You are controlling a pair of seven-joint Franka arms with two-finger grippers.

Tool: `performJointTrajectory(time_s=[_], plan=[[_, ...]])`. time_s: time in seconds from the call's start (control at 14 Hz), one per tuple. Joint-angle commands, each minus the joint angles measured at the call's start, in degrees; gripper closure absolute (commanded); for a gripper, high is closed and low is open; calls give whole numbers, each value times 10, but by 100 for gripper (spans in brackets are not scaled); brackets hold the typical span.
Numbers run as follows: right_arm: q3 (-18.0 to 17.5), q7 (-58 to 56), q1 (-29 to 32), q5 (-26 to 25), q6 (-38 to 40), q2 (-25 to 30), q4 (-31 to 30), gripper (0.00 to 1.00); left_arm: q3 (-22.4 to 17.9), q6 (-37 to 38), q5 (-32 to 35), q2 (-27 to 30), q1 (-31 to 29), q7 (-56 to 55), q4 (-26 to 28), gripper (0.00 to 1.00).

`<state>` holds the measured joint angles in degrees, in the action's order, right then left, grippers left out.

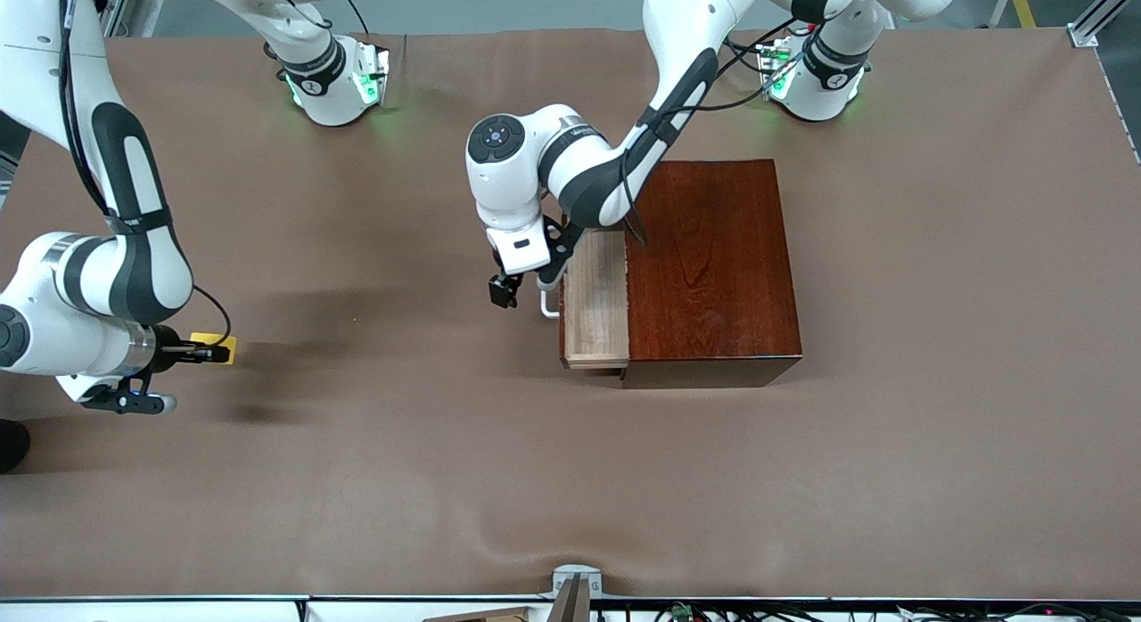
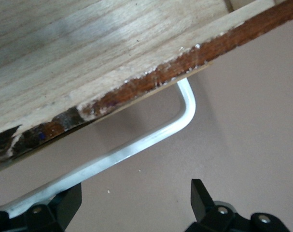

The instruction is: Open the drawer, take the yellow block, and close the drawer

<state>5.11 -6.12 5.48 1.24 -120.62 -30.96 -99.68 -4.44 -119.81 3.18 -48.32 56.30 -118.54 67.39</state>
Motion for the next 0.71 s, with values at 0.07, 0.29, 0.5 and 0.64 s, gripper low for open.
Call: performJointTrajectory(time_s=[0.07, 0.29, 0.5, 0.64], plan=[[-11, -12, 12, -9, -52, 11, -52, 100, -20, 55, 24, 4, 1, -2, 1, 0], [-11, -12, 12, -9, -68, 7, -65, 100, -21, 84, 31, 4, 1, -3, 6, 0], [-12, -12, 14, -9, -96, 5, -85, 100, -21, 112, 34, 4, 0, -6, 6, 0], [-12, -12, 14, -9, -123, 5, -102, 100, -23, 121, 34, 4, 0, -7, 7, 0]])
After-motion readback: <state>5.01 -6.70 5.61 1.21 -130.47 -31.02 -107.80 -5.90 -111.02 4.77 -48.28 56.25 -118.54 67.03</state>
